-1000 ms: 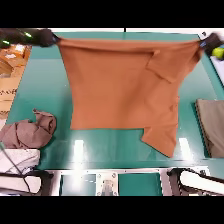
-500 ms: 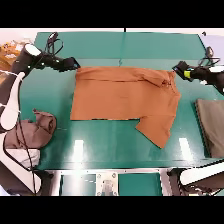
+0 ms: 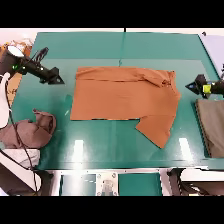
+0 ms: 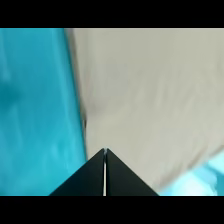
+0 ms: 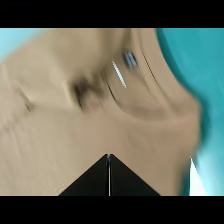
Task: Fold the shirts.
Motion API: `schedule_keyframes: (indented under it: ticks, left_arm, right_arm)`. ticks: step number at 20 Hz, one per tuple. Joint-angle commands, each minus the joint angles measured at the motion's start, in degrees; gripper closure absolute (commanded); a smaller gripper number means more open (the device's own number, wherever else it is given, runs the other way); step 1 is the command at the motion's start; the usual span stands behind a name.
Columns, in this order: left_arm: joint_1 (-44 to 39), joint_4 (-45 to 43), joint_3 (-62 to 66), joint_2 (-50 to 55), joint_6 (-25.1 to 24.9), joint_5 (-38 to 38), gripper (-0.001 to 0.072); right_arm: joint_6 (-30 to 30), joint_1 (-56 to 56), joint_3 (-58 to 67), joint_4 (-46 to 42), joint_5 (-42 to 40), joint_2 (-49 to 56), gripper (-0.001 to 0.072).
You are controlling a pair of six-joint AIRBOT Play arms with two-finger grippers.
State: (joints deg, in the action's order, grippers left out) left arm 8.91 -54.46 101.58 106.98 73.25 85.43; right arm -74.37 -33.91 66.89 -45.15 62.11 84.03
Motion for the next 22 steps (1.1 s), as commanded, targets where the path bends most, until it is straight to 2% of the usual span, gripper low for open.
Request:
schedule_keyframes:
  ticks: [1,2,3,4,5,7,8,9,12,17,22]
  left_arm:
    - [-0.3,-2.4,-9.4,-5.8,0.5,1.1,0.0680]
    - [-0.3,-2.4,-15.1,-9.2,-0.4,-1.1,0.0680]
    - [-0.1,-2.5,-20.7,-12.6,-0.9,-3.2,0.0679]
    - [0.1,-2.8,-26.8,-16.3,-1.3,-5.8,0.0679]
    - [0.3,-2.9,-31.8,-19.5,-1.3,-8.9,0.0678]
    - [0.4,-3.9,-39.5,-24.1,-1.3,-15.1,0.0661]
    - [0.4,-3.7,-41.8,-25.1,-0.9,-17.3,0.0371]
    - [0.4,-3.4,-43.0,-25.2,0.6,-19.0,0.0162]
    - [0.2,-0.7,-46.9,-25.1,1.3,-23.4,0.0165]
    - [-1.7,3.5,-54.7,-25.1,1.2,-27.7,0.0165]
    - [-5.8,10.9,-55.2,-21.6,-2.8,-29.9,0.0166]
  right_arm:
    - [-4.2,-3.9,-11.5,-6.8,2.3,-9.2,0.0687]
    - [-4.6,-5.2,-14.6,-6.8,2.6,-11.2,0.0683]
    - [-5.4,-6.1,-17.2,-6.8,3.0,-12.4,0.0566]
    - [-6.0,-6.7,-19.4,-6.8,3.4,-12.9,0.0408]
    - [-6.2,-6.8,-21.7,-6.8,4.0,-12.8,0.0339]
    - [-5.1,-6.7,-25.6,-6.4,3.3,-12.8,0.0339]
    - [-4.3,-6.5,-27.0,-6.3,2.3,-12.8,0.0339]
    - [-3.8,-6.5,-27.9,-6.3,1.4,-12.8,0.0339]
    - [-1.2,-6.4,-28.5,-4.8,-0.3,-11.7,0.0340]
    - [5.0,-5.1,-28.5,5.2,-1.9,-7.9,0.0341]
    - [6.1,-3.1,-28.5,6.6,-1.9,-3.8,0.0340]
